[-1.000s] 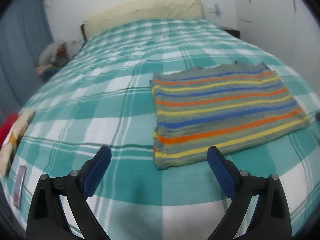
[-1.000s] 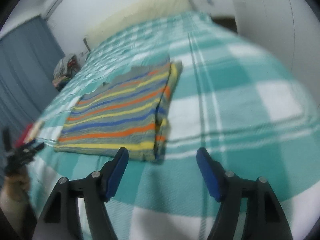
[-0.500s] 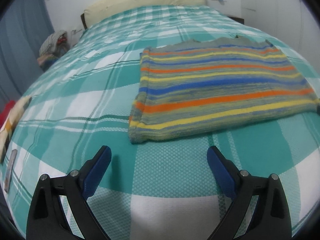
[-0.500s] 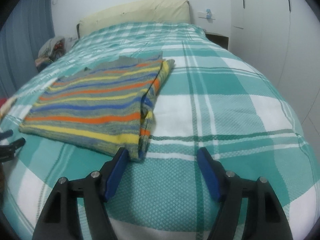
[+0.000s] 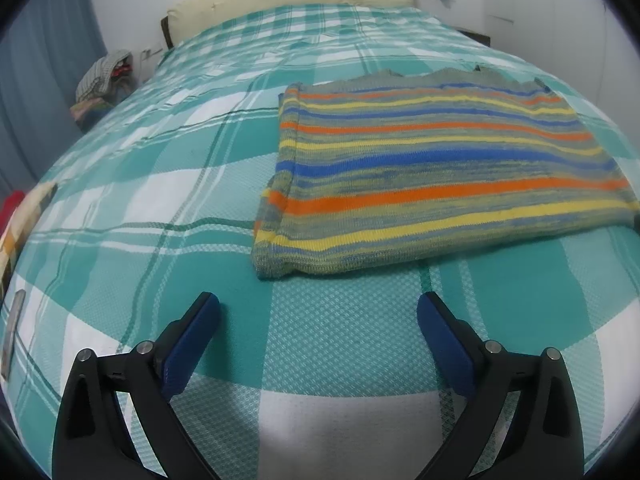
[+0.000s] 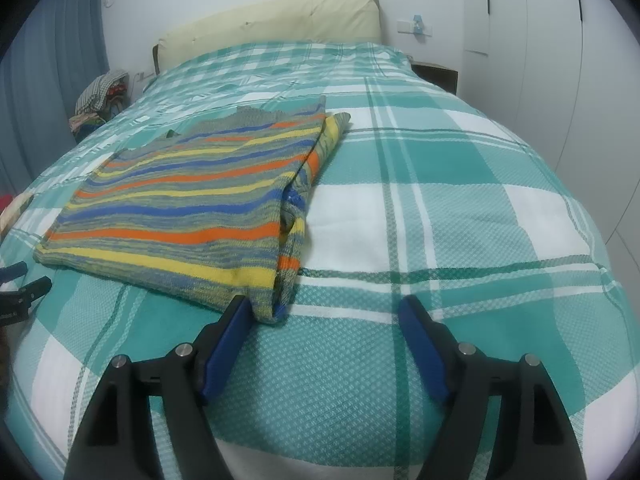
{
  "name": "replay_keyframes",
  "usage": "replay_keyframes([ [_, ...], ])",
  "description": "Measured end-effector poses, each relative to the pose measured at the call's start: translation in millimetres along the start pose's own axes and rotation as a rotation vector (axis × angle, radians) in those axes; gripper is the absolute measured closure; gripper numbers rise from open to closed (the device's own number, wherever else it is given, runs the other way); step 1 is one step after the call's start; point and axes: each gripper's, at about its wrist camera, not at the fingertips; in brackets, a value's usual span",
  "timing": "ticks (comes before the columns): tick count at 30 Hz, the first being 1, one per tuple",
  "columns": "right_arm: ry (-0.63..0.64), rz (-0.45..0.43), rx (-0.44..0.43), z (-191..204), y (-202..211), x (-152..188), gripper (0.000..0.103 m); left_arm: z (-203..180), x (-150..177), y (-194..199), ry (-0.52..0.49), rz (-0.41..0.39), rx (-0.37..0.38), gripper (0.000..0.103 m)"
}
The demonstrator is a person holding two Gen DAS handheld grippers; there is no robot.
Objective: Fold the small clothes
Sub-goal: 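Grasp one side edge of the sweater with the left tool while the right tool grasps it too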
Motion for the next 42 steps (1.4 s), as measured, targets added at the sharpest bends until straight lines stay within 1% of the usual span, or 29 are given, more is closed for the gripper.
replay_keyframes([
  [18, -0.001, 0.001, 0.001, 0, 0, -1, 0.026, -1, 2, -1, -0.001, 0.003, -0.010, 0.002],
  [20, -0.001, 0.003, 0.001, 0, -1, -1, 0.026, -1, 2, 2, -0.005, -0.004, -0.013, 0.003],
  [22, 0.000, 0.007, 0.002, 0, -2, 0, 0.026, -5, 0, 15, -0.028, -0.035, -0.007, 0.003],
  [23, -0.002, 0.009, -0.002, 0, -1, -1, 0.026, -10, -2, 25, -0.050, -0.067, 0.016, 0.003],
  [24, -0.009, 0.014, -0.020, -1, 1, -3, 0.026, -18, -6, 36, -0.076, -0.103, 0.061, 0.003],
  [25, -0.028, 0.010, -0.063, -3, 4, -7, 0.026, -24, -9, 43, -0.099, -0.124, 0.099, 0.003],
  [27, -0.060, -0.002, -0.138, -8, 7, -23, 0.026, -53, -23, 54, -0.175, -0.154, 0.236, 0.003],
  [28, -0.068, 0.003, -0.167, -10, 4, -34, 0.026, -65, -28, 55, -0.200, -0.157, 0.287, 0.003],
  [29, -0.079, 0.025, -0.208, -14, -4, -50, 0.026, -84, -35, 56, -0.237, -0.163, 0.357, 0.003],
  [30, -0.095, 0.053, -0.235, -19, -13, -62, 0.026, -101, -42, 55, -0.269, -0.174, 0.403, 0.003],
  [31, -0.118, 0.106, -0.267, -25, -27, -77, 0.026, -120, -48, 55, -0.311, -0.190, 0.444, 0.003],
  [32, -0.151, 0.171, -0.308, -34, -48, -94, 0.026, -143, -55, 53, -0.371, -0.209, 0.479, 0.003],
  [33, -0.169, 0.199, -0.322, -39, -60, -103, 0.026, -161, -60, 50, -0.418, -0.220, 0.490, 0.003],
  [34, -0.181, 0.238, -0.333, -44, -77, -113, 0.026, -180, -65, 46, -0.463, -0.223, 0.490, 0.005],
  [35, -0.186, 0.286, -0.346, -46, -94, -123, 0.030, -199, -70, 39, -0.506, -0.214, 0.494, 0.008],
  [36, -0.187, 0.325, -0.361, -48, -110, -133, 0.035, -213, -74, 33, -0.532, -0.199, 0.494, 0.015],
  [37, -0.185, 0.341, -0.369, -47, -123, -142, 0.037, -225, -78, 25, -0.552, -0.179, 0.490, 0.019],
  [38, -0.188, 0.352, -0.381, -46, -131, -149, 0.038, -235, -82, 17, -0.562, -0.162, 0.480, 0.021],
  [40, -0.210, 0.377, -0.418, -40, -148, -161, 0.040, -240, -87, 10, -0.541, -0.171, 0.480, 0.024],
  [41, -0.215, 0.388, -0.432, -34, -156, -166, 0.046, -239, -91, 9, -0.518, -0.175, 0.489, 0.037],
  [42, -0.214, 0.389, -0.436, -30, -161, -168, 0.062, -236, -94, 8, -0.491, -0.176, 0.500, 0.067],
])
Point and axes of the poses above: each gripper's, at about its wrist camera, not at the fingertips, and y roughly against the way its jaws point, z to its left, x to its underside, and after that the axes turned 8 degrees about -y, right-handed
